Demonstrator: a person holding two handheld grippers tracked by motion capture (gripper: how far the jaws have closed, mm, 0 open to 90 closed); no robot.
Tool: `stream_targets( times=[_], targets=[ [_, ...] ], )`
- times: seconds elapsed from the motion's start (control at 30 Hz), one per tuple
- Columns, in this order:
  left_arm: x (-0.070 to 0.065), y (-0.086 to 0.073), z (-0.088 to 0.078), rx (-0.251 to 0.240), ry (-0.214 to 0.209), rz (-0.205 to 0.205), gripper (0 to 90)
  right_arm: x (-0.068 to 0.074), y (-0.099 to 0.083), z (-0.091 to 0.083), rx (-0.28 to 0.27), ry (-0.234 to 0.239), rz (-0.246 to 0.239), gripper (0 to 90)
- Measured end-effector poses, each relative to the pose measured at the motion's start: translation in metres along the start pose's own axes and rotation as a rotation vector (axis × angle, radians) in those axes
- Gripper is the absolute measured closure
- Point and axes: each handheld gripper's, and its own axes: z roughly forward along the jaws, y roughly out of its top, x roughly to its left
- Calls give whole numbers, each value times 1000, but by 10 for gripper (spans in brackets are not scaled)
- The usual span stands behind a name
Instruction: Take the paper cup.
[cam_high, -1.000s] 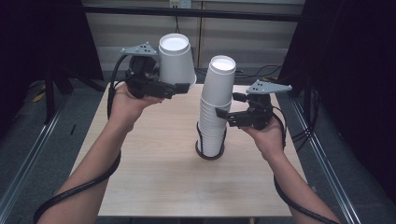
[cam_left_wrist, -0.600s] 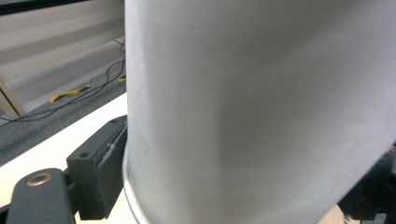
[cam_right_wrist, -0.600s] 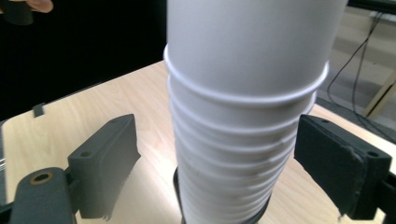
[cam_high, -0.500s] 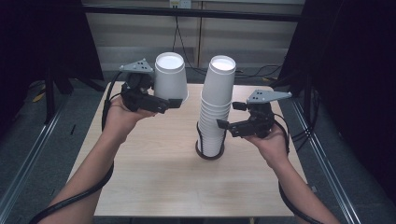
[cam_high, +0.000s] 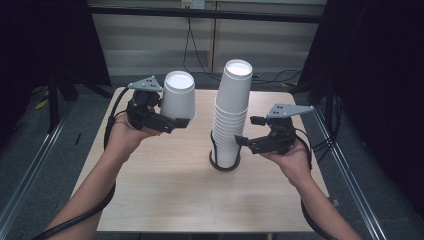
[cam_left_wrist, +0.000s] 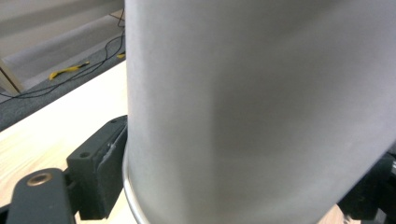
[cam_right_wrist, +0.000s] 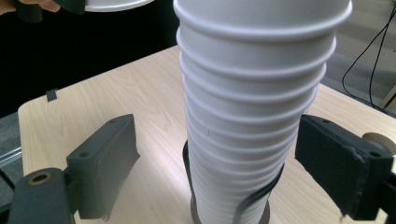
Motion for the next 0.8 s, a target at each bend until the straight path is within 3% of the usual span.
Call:
stream_targets(
  times=[0.6, 0.8],
  targets=[
    [-6, -13, 11, 84, -17, 29, 134, 3, -11, -2, 43, 18, -45, 126],
    [-9, -18, 11, 101, -20, 35, 134, 5, -14, -1, 40, 23, -39, 130]
  ],
)
